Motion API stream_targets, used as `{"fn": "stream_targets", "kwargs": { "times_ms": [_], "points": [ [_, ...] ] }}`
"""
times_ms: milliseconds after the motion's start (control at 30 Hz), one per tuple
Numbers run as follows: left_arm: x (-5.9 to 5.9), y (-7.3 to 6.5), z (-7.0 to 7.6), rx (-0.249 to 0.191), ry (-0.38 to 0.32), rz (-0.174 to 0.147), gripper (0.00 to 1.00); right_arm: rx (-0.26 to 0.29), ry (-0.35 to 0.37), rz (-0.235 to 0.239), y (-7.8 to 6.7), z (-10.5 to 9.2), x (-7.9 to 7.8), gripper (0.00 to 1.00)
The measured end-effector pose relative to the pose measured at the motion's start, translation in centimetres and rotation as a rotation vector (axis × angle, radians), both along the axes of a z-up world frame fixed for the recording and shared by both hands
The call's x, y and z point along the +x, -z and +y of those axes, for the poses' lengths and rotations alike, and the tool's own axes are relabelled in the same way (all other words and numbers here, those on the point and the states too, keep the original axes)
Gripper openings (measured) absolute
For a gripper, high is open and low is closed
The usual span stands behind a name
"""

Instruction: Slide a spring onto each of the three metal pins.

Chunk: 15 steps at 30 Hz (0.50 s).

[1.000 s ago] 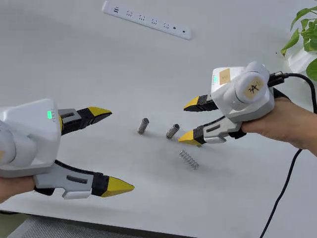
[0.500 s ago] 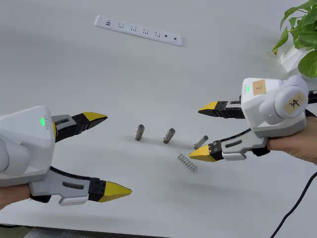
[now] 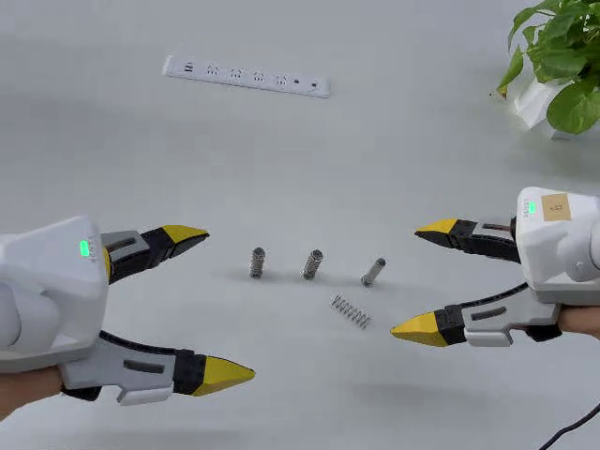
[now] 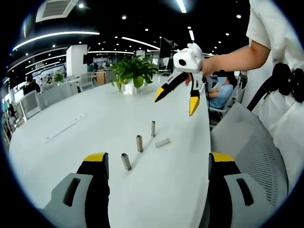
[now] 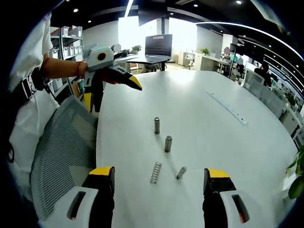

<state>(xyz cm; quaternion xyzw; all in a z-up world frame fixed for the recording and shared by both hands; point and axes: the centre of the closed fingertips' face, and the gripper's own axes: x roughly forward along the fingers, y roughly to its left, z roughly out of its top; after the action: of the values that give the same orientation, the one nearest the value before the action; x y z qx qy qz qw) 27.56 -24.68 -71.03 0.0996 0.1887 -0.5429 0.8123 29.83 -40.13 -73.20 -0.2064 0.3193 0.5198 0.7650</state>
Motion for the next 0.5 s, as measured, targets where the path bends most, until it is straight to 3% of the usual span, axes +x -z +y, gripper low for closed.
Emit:
{"fn": "stream_targets", "kwargs": {
  "times_ms": [200,300,400,467,500],
  "points": [
    [-0.2,0.2,-2.1,0.044,0.070,-0.013,0.80,0.025,0.059,0.013,0.6,-1.7,-1.2,0.77],
    [-0.3,0.7,-3.5,0.092,0.128,-0.037,0.76,0.040,0.083,0.015,0.7,-2.3,-1.6,0.77],
    [-0.2,1.8,-4.8,0.156,0.174,-0.041,0.72,0.049,0.103,0.014,1.0,-3.0,-2.0,0.76],
    [-0.1,2.2,-6.0,0.193,0.219,-0.072,0.66,0.063,0.119,0.016,1.1,-3.4,-2.2,0.76],
    [-0.1,2.6,-6.9,0.199,0.225,-0.057,0.65,0.065,0.125,0.015,1.2,-3.6,-2.3,0.76]
  ]
}}
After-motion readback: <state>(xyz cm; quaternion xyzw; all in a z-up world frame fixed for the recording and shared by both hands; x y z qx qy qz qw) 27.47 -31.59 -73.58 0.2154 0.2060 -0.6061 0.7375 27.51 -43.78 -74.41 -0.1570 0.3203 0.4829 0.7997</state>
